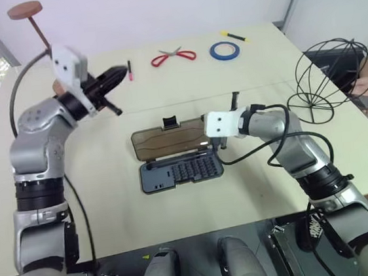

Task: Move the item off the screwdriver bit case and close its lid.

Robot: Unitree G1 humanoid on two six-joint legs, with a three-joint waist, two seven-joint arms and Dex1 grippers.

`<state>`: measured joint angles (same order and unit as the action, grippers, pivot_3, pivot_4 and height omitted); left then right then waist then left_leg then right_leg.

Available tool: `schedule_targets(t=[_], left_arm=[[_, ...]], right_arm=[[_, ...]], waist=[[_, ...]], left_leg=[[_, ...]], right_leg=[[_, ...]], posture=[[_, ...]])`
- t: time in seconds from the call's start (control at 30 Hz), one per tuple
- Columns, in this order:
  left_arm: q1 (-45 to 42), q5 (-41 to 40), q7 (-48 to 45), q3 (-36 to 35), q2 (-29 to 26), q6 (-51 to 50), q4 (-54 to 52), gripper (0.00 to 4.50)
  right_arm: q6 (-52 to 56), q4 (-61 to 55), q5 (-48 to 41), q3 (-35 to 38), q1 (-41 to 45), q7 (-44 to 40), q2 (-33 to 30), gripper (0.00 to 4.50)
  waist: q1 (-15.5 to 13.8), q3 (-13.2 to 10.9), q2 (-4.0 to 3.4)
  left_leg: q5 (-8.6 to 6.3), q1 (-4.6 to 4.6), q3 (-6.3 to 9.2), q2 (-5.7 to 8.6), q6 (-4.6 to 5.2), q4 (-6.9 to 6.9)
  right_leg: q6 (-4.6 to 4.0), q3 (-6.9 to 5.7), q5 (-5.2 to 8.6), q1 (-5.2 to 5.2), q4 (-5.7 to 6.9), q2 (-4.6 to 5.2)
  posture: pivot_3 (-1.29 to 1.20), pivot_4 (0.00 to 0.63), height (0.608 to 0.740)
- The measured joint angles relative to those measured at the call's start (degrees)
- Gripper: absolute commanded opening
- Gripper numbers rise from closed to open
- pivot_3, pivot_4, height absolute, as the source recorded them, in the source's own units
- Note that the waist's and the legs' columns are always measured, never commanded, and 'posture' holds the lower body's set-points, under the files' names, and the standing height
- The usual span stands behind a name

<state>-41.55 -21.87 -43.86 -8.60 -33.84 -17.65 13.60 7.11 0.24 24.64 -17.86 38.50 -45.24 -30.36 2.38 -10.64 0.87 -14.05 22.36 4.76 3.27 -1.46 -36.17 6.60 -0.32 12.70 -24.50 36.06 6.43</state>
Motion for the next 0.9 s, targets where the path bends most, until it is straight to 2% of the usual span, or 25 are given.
schedule_targets(t=[0.17, 0.3, 0.6, 0.83, 0.9], left_arm=[[3.2, 5.2, -2.9, 1.5, 0.4, 10.1, 13.1, 0.00], [4.4, 7.5, -5.5, 3.5, 1.1, 14.7, 17.8, 0.00], [10.9, 10.1, -11.8, 9.5, 2.8, 17.9, 15.3, 0.00], [11.5, 10.1, -12.2, 9.7, 2.8, 17.9, 14.4, 0.00], [11.4, 10.1, -11.9, 9.6, 3.0, 17.9, 14.4, 0.00]], right_arm=[[0.1, 0.1, 0.0, 0.0, 0.1, 0.1, 0.1, 0.03], [0.1, 0.2, 0.0, 0.0, 0.1, 0.1, 0.1, 0.03], [0.0, 0.6, 0.0, 0.0, 0.2, 0.2, 0.1, 0.03], [0.0, 0.6, -0.1, 0.0, 0.3, 0.0, 0.1, 0.03], [0.0, 0.6, -0.2, 0.0, 0.3, -0.1, 0.1, 0.64]], waist=[[-0.1, 0.0, 0.04], [-0.1, 0.0, 0.04], [-0.2, 0.0, 0.04], [-0.2, 0.0, 0.04], [-0.2, 0.0, 0.04]], left_leg=[[0.00, 0.03, -0.01, 0.00, 0.00, -0.01], [0.00, 0.04, -0.03, 0.00, 0.00, -0.01], [0.00, 0.04, -0.04, -0.01, 0.00, -0.02], [0.00, 0.04, -0.02, 0.00, 0.00, -0.03], [0.00, 0.04, -0.02, 0.00, 0.00, -0.03]], right_leg=[[0.00, -0.01, 0.00, -0.02, 0.00, 0.00], [0.01, -0.01, 0.00, -0.02, 0.01, 0.00], [0.00, -0.01, 0.00, -0.03, 0.04, 0.01], [0.01, -0.01, 0.00, -0.02, 0.04, 0.01], [0.01, -0.01, 0.00, -0.02, 0.04, 0.01]], posture=[[0.00, 0.150, 0.740], [0.00, 0.150, 0.740], [0.00, 0.150, 0.740], [0.00, 0.150, 0.740], [0.00, 0.150, 0.740]])
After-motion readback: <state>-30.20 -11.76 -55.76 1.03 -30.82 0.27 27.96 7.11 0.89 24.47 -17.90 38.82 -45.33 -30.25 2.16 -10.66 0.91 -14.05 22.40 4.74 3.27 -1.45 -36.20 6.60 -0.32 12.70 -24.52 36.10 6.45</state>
